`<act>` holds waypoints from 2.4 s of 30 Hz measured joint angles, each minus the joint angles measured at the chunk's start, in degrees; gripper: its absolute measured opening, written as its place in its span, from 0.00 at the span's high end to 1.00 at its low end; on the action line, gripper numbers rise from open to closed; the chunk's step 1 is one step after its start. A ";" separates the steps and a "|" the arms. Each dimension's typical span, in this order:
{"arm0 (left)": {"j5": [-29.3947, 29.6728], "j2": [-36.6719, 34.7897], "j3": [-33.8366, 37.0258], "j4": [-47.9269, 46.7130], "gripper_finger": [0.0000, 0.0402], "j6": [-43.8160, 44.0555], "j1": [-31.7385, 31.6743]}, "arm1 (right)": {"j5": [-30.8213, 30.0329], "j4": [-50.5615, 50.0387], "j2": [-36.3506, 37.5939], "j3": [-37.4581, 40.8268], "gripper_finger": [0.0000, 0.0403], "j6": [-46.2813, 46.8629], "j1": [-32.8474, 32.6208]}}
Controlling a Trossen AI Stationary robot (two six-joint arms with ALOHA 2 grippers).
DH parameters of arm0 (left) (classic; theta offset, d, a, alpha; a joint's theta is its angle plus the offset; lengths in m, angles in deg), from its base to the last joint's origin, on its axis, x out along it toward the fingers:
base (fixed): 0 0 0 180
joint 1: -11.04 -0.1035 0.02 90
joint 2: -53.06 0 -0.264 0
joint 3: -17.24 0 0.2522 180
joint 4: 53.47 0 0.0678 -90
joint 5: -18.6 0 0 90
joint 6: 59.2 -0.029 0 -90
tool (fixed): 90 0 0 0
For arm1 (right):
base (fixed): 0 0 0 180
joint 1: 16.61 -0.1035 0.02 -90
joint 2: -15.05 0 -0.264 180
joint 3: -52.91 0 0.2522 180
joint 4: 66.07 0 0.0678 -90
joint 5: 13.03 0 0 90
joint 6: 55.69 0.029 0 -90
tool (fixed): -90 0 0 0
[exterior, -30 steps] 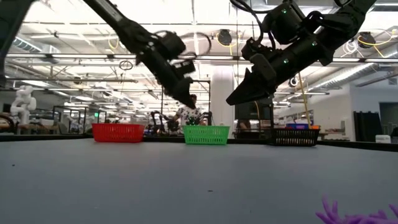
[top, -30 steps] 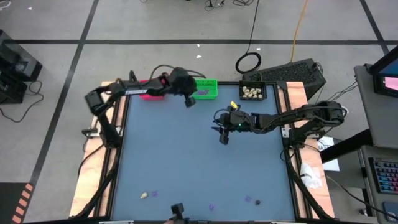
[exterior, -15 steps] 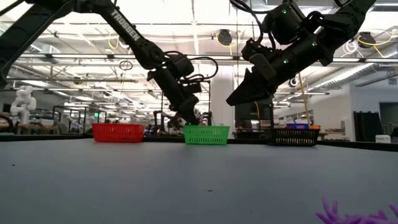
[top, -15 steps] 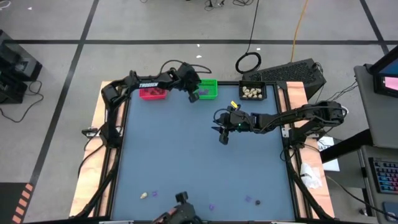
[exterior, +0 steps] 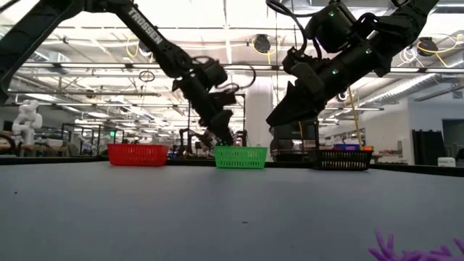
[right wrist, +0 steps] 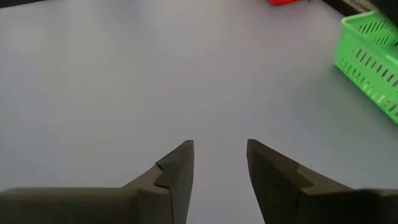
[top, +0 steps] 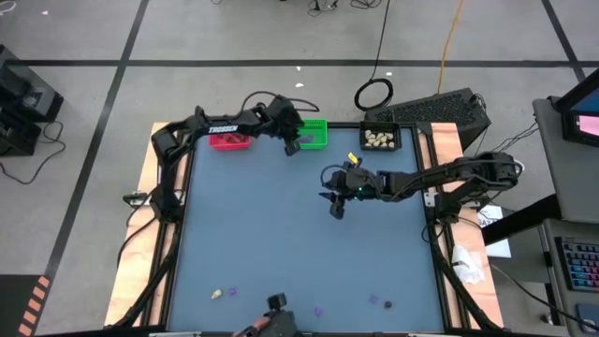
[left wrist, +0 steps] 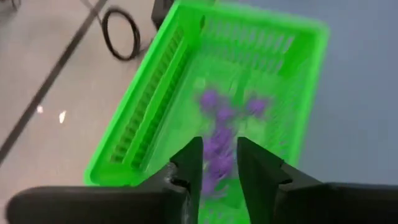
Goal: Sort Halloween decoration
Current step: Put the purple spider toy into the green bin
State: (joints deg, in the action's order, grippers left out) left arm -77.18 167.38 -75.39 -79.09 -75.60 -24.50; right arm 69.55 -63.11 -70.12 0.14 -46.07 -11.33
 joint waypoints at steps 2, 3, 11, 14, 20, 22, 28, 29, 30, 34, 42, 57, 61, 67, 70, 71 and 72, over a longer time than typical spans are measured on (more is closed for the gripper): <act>-0.02 -1.37 0.00 0.99 0.83 -0.35 1.19 | 0.00 -1.35 0.47 0.00 0.66 0.58 -0.48; -0.04 -2.19 -0.01 1.06 0.86 -0.45 1.78 | 0.00 -1.89 0.67 0.00 0.67 1.00 -0.79; -2.20 -7.25 4.60 11.90 0.98 3.83 7.43 | -0.11 -7.74 5.11 0.00 0.79 3.34 -3.70; -2.19 -9.27 8.74 19.16 1.00 6.07 9.81 | -0.09 -10.83 7.26 0.00 0.85 5.13 -5.49; -1.92 -14.18 17.00 29.79 1.00 7.72 14.71 | 3.94 -20.42 10.98 -0.04 0.90 12.58 -11.20; -1.76 -15.21 19.84 33.49 1.00 8.73 16.31 | 5.68 -24.31 11.82 -0.04 0.89 16.68 -13.90; -1.66 -16.92 28.91 46.28 1.00 10.10 21.29 | 8.47 -31.71 11.92 -0.02 0.84 31.77 -23.58; -1.64 -16.91 29.99 48.13 1.00 10.09 22.11 | 9.07 -32.51 11.90 -0.02 0.82 34.34 -25.29; -1.64 -16.98 30.91 49.18 1.00 10.08 22.82 | 9.17 -33.32 11.90 -0.02 0.81 36.88 -27.18; -1.58 -16.98 32.48 51.43 1.00 10.05 25.03 | 9.61 -32.98 11.88 0.00 0.75 48.64 -34.38; -1.51 -16.98 32.81 53.51 1.00 10.05 27.83 | 9.02 -32.25 11.07 0.00 0.62 70.57 -46.51; -1.51 -16.98 32.81 53.75 1.00 9.86 28.47 | 9.00 -46.59 -10.72 -19.66 0.59 65.84 -51.73; -1.51 -16.98 32.81 53.34 1.00 9.82 28.47 | 8.98 -52.87 -16.53 -26.20 0.59 62.45 -52.66; -1.49 -16.95 32.81 53.36 1.00 9.68 28.46 | 8.98 -54.86 -22.82 -31.44 0.59 59.60 -53.68; -1.50 -16.95 32.81 53.31 1.00 9.69 28.46 | 8.96 -55.48 -24.12 -32.15 0.60 59.52 -53.81; -1.51 -16.95 32.81 53.30 1.00 9.68 28.45 | 8.94 -55.64 -24.20 -32.15 0.60 59.59 -53.83; -1.51 -16.95 32.81 53.25 1.00 9.68 28.47 | 8.90 -55.82 -24.23 -32.15 0.61 59.76 -53.83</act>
State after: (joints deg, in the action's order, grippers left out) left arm -78.69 150.42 -42.58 -25.83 -65.92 3.97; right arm 78.45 -118.92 -94.35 -32.01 13.69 -65.16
